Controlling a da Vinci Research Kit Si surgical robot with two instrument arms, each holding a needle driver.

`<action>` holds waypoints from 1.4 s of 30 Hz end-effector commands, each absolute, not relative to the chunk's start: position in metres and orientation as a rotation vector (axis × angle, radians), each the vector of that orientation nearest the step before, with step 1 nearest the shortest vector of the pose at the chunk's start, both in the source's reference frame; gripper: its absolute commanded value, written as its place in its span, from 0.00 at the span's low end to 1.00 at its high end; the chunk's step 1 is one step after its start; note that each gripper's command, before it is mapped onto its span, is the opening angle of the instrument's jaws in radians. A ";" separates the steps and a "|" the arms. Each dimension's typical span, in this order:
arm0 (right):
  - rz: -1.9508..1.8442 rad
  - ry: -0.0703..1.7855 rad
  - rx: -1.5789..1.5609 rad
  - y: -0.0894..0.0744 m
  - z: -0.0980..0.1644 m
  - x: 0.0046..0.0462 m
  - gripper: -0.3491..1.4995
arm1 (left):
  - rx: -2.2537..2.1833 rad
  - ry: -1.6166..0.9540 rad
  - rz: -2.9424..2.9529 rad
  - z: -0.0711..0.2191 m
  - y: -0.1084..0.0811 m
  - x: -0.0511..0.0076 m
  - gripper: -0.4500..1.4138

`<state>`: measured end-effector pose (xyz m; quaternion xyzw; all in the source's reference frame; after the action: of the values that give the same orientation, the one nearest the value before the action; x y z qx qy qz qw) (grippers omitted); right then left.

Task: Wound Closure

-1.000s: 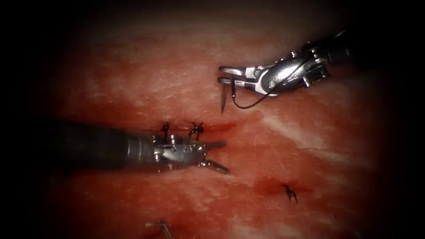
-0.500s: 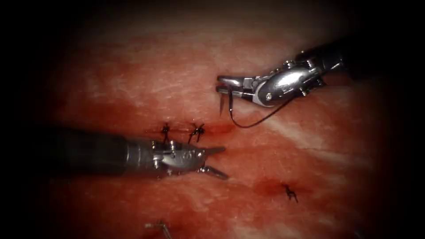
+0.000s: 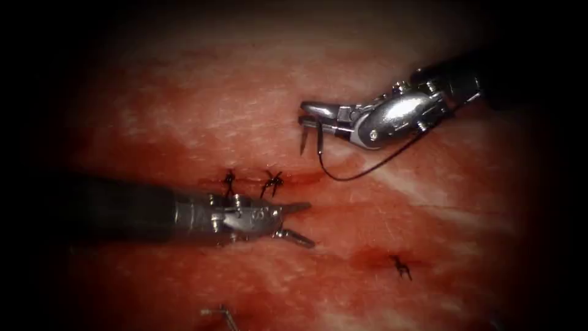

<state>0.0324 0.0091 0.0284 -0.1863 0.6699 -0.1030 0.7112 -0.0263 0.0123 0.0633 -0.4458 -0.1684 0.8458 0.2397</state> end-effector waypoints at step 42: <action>-0.275 1.473 -0.423 0.002 0.035 0.0340 0.00 | -1.221 -0.473 2.317 0.064 0.012 -0.0256 0.50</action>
<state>0.0336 0.0030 0.0344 -0.1910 0.6651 -0.1253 0.7109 -0.0251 0.0128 0.0634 -0.4460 -0.1714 0.8457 0.2376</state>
